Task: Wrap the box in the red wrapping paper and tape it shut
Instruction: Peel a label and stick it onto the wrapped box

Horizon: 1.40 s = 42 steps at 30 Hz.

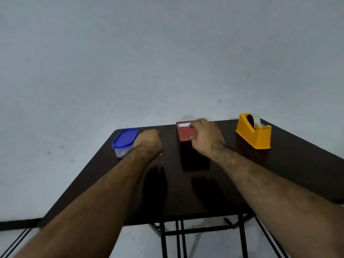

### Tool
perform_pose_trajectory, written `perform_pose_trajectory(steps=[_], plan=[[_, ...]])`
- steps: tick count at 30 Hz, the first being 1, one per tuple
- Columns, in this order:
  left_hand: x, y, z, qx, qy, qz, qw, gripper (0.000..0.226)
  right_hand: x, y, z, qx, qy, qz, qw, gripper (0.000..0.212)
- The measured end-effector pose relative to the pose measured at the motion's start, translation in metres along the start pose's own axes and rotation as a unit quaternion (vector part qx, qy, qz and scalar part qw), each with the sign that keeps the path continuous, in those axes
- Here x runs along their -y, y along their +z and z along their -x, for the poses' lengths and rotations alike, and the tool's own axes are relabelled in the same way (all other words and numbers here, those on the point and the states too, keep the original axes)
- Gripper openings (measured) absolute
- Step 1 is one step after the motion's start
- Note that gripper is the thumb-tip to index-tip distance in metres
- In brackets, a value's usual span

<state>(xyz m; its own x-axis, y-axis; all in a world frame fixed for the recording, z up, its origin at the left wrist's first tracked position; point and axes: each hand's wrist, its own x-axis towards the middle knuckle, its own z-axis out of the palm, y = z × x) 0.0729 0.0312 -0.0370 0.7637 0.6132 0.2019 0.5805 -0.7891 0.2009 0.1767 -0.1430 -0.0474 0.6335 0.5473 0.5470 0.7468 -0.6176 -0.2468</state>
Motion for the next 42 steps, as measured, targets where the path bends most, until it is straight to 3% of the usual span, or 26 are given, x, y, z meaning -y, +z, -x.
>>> perform_pose_trajectory(steps=[2,4,14,16,18,21,25,28,30,31,33,36,39,42], plan=[[0.021,0.012,0.005,0.080,-0.019,-0.042,0.996,0.039,0.024,0.006,0.004,0.022,-0.021,0.036,0.999,0.045],[0.037,0.025,0.009,0.113,-0.018,-0.053,0.992,0.038,0.042,0.012,0.012,0.034,-0.021,0.042,0.998,0.044],[0.023,0.031,0.043,0.069,0.103,-0.111,0.986,0.015,0.032,-0.005,0.048,0.112,0.029,-0.044,0.992,0.048],[0.022,0.033,0.047,0.044,0.082,-0.069,0.993,0.014,0.023,-0.007,0.052,0.112,0.036,-0.064,0.991,0.052],[0.008,0.031,0.050,-0.032,0.063,0.030,0.997,0.013,0.014,-0.010,0.055,0.111,0.032,-0.127,0.985,0.058],[-0.029,0.024,0.059,-0.091,0.080,0.269,0.956,0.013,0.002,-0.022,0.060,0.120,0.005,-0.288,0.950,0.064],[-0.080,0.017,0.068,-0.030,0.107,0.491,0.864,0.017,-0.020,-0.042,0.061,-0.007,-0.021,-0.313,0.949,0.040],[-0.114,0.018,0.064,-0.029,0.128,0.566,0.814,0.015,-0.050,-0.051,0.057,-0.084,0.018,-0.370,0.925,0.027],[-0.137,0.014,0.055,-0.071,0.165,0.558,0.810,0.010,-0.073,-0.058,0.052,-0.115,0.056,-0.422,0.897,0.019],[-0.144,0.012,0.051,-0.076,0.184,0.546,0.814,0.021,-0.080,-0.063,0.051,-0.120,0.077,-0.451,0.881,0.015],[-0.169,0.014,0.032,-0.044,0.229,0.546,0.805,0.033,-0.104,-0.071,0.045,-0.123,0.114,-0.507,0.845,0.009],[-0.201,0.022,0.005,0.013,0.268,0.554,0.788,0.017,-0.137,-0.081,0.032,-0.164,0.129,-0.544,0.813,0.005],[-0.238,0.038,-0.020,0.014,0.308,0.554,0.773,0.018,-0.173,-0.081,0.011,-0.233,0.117,-0.524,0.811,0.017],[-0.265,0.039,-0.033,0.000,0.268,0.602,0.752,0.014,-0.190,-0.080,-0.003,-0.255,0.097,-0.442,0.855,0.019]])
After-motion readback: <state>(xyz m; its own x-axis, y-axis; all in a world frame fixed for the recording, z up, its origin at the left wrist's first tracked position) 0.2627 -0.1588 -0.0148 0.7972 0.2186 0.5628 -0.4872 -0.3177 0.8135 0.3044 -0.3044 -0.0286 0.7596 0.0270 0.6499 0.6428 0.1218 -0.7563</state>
